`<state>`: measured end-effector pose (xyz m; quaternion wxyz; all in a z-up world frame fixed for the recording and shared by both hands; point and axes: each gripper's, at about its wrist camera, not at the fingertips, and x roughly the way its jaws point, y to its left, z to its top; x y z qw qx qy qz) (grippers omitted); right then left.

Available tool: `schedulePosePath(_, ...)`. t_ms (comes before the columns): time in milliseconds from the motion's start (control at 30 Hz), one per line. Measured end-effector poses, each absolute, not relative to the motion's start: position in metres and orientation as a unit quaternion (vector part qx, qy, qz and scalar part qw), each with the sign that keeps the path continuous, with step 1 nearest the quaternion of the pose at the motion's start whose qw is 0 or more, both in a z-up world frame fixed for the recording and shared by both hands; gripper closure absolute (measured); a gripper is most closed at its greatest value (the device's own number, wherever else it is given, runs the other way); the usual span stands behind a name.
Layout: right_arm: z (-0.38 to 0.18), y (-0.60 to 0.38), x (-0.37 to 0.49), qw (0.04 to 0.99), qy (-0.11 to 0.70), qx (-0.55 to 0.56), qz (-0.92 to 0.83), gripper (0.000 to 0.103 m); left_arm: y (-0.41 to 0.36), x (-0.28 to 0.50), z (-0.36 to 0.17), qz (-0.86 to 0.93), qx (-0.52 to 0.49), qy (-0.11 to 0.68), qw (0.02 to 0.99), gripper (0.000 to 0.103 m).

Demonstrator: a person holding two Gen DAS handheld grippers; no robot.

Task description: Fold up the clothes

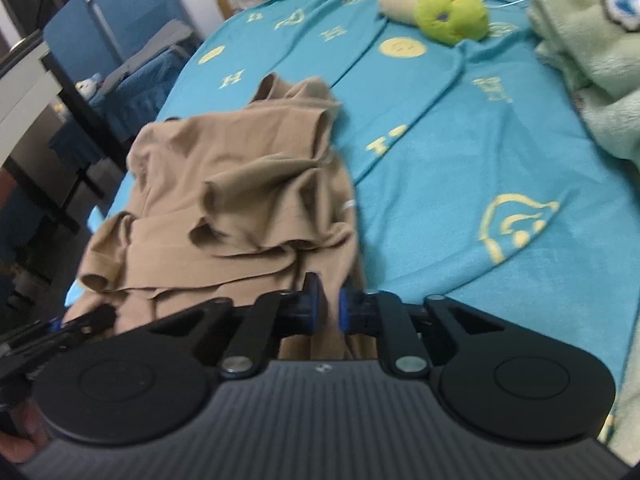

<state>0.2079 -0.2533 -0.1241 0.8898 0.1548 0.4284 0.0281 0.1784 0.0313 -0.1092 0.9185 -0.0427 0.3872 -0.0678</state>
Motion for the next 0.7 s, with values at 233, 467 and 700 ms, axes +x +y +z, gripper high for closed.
schedulePosePath(233, -0.129, -0.277, 0.204, 0.887, 0.423, 0.185, -0.016, 0.096, 0.047, 0.176, -0.108, -0.041, -0.080, 0.390, 0.916, 0.089)
schedulePosePath(467, -0.121, -0.281, 0.195, 0.879, 0.418, 0.227, -0.010, 0.093, 0.054, 0.158, -0.095, -0.023, -0.099, 0.392, 0.914, 0.063)
schedulePosePath(700, -0.102, -0.293, 0.165, 0.859, 0.410, 0.307, 0.007, 0.012, 0.048, 0.106, -0.063, -0.068, -0.155, 0.380, 0.909, 0.022)
